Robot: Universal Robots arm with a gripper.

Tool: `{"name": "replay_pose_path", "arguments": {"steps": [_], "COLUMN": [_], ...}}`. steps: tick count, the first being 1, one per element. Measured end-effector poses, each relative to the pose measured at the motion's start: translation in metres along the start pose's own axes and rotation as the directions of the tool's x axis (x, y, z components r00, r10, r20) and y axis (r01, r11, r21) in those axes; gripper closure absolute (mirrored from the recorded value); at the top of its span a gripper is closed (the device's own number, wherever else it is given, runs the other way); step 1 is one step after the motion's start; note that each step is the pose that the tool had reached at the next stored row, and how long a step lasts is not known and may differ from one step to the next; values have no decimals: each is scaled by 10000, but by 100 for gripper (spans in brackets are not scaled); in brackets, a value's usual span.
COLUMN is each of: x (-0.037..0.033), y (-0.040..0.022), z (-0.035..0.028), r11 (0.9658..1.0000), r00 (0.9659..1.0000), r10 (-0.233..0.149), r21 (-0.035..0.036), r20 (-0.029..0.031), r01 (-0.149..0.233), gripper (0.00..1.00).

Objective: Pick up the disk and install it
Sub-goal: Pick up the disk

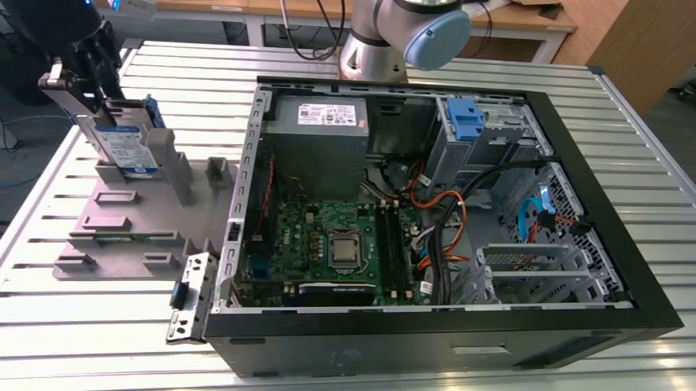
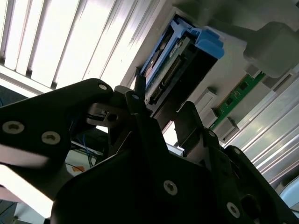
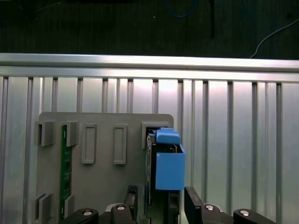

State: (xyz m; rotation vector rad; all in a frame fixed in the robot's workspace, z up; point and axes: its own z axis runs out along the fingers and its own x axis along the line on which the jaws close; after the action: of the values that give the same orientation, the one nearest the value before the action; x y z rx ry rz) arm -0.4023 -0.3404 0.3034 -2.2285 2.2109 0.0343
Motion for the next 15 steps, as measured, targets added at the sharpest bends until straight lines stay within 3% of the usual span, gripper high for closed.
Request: {"name": "replay_pose_path", "arguments": {"steps": [15], "x": [-1], "y": [-2], "z": [20], "r11": [9993], "r00": [9993], "r10": [-386], "r21": [-2], "r20": [-6], "r01": [386], "gripper": [48]}}
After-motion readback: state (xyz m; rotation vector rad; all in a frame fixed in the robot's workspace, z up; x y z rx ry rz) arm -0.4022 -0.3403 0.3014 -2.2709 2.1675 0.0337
